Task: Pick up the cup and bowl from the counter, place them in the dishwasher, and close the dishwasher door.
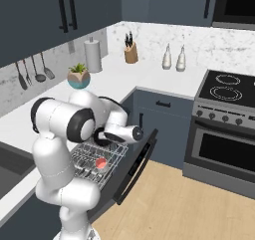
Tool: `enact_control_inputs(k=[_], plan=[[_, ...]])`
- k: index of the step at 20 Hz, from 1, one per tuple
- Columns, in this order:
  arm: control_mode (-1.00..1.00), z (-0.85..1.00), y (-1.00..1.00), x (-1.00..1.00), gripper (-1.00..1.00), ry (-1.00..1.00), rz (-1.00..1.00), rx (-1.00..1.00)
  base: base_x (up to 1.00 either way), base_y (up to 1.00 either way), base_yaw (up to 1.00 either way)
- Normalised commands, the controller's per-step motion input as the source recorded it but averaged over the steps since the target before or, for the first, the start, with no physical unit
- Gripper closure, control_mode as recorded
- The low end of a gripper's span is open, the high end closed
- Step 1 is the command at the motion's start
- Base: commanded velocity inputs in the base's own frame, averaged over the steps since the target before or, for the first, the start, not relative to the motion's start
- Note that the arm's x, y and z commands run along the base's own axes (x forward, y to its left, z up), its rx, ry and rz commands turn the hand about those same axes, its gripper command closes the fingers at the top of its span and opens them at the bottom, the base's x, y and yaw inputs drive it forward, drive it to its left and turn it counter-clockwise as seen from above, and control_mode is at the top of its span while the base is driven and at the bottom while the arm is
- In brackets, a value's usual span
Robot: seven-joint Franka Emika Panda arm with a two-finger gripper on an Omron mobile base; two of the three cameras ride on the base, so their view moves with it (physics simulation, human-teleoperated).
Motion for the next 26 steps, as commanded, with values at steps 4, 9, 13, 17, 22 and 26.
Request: enact_control_inputs(k=[4,9,13,17,22,26], plan=[[-1.0,0.0,0.03,0.08,1.0,-0.29,0.4,-0.12,0.0,0.0,0.0],[-1.0,0.04,0.32,0.24,1.0,-0.15,0.3,-0.15,0.0,0.0,0.0],[-1.0,0.06,0.45,0.13,1.0,-0.02,0.17,-0.2,0.0,0.0,0.0],[-1.0,-0.11,0.3,0.31,1.0,0.0,0.08,-0.22,0.0,0.0,0.0],[-1.0,-0.57,0.0,0.44,1.0,-0.04,0.1,-0.04,0.0,0.0,0.0],[-1.0,-0.65,-0.03,0.43,1.0,-0.03,0.14,0.0,0.0,0.0,0.0]])
